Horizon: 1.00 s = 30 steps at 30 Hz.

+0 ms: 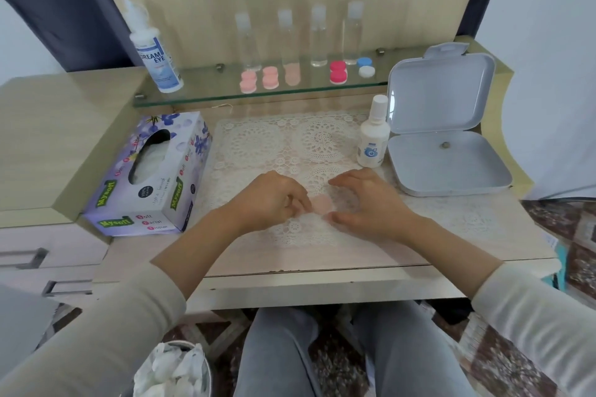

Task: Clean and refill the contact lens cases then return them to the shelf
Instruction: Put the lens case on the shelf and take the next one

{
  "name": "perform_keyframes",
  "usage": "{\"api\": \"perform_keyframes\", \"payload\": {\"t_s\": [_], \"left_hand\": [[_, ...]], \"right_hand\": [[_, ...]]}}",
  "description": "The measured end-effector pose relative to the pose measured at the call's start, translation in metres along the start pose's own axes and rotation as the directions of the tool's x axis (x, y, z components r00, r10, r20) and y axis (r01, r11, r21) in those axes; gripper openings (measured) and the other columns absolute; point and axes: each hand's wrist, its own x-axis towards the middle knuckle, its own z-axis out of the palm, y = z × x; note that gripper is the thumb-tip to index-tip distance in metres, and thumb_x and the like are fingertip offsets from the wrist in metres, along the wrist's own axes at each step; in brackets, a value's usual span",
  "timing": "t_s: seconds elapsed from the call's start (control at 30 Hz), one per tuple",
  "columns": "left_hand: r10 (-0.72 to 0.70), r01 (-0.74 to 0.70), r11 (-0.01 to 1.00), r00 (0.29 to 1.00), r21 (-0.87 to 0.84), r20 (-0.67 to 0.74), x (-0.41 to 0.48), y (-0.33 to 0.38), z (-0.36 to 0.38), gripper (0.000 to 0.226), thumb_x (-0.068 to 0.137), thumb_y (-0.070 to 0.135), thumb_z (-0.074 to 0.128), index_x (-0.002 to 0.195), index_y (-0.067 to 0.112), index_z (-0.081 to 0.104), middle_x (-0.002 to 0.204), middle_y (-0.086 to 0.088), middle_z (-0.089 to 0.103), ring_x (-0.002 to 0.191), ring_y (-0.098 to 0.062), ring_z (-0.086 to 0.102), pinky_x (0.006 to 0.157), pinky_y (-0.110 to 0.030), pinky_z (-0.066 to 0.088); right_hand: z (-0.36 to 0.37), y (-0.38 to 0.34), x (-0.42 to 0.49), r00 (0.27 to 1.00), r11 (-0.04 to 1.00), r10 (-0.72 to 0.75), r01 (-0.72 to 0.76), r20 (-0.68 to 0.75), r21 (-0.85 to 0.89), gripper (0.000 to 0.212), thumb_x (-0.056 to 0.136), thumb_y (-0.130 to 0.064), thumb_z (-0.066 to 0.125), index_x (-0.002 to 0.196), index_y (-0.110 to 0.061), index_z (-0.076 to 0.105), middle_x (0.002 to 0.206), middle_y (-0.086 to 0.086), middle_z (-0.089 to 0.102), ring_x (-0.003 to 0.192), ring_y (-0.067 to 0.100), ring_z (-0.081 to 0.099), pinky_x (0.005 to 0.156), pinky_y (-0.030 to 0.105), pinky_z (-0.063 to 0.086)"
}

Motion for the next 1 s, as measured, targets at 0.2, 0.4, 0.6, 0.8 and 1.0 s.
{"api": "perform_keyframes", "payload": {"t_s": [0.2,0.4,0.6,0.8,1.0], "left_hand": [[-0.041,0.022,0.993,0.986,-0.119,-0.159,-0.009,-0.007,0.015,0.023,0.077,0.009,0.069,0.100,0.016,0.067,0.091,0.001,0.070,0.082,-0.009,0.060,0.076,-0.020,0.045],[-0.047,0.000,0.988,0.954,-0.156,-0.297,-0.014,-0.009,0.041,0.036,0.080,-0.001,0.054,0.114,0.007,0.064,0.096,-0.010,0.063,0.088,-0.012,0.044,0.083,-0.006,0.030],[-0.070,0.015,0.989,0.921,-0.144,-0.383,-0.014,-0.007,0.051,0.027,0.078,0.001,0.061,0.105,-0.001,0.065,0.084,-0.010,0.055,0.084,-0.017,0.041,0.081,-0.003,0.024],[-0.220,0.083,0.952,0.857,-0.296,-0.466,-0.015,-0.006,0.050,0.037,0.063,0.025,0.082,0.088,0.006,0.062,0.085,-0.002,0.057,0.080,-0.013,0.048,0.076,-0.009,0.035],[-0.052,-0.055,0.969,0.906,-0.239,-0.421,-0.024,-0.011,0.047,0.040,0.079,-0.002,0.064,0.115,0.015,0.064,0.102,0.000,0.069,0.091,-0.006,0.056,0.086,-0.004,0.036]], "right_hand": [[0.015,-0.013,0.004,0.999,0.985,-0.043,0.043,-0.003,0.167,0.031,0.078,-0.022,0.069,0.107,-0.013,0.067,0.094,0.004,0.056,0.075,0.011,0.046,0.071,0.023,0.038],[0.024,-0.017,0.000,0.997,0.990,-0.062,0.067,-0.041,0.124,0.021,0.083,-0.009,0.060,0.103,-0.005,0.064,0.085,-0.001,0.039,0.071,0.015,0.040,0.062,0.021,0.027],[0.027,-0.019,-0.002,0.996,0.993,-0.076,0.079,-0.043,0.093,0.022,0.086,-0.011,0.059,0.105,-0.002,0.059,0.089,-0.002,0.034,0.071,0.015,0.038,0.061,0.019,0.024],[0.026,-0.019,-0.002,0.995,0.991,-0.095,0.098,-0.037,0.086,0.021,0.085,-0.011,0.060,0.104,-0.001,0.061,0.089,0.000,0.036,0.073,0.016,0.039,0.061,0.021,0.026],[0.026,-0.018,-0.002,0.995,0.988,-0.096,0.100,-0.041,0.119,0.017,0.086,-0.011,0.058,0.102,-0.004,0.062,0.087,-0.001,0.036,0.069,0.014,0.039,0.060,0.017,0.030]]}}
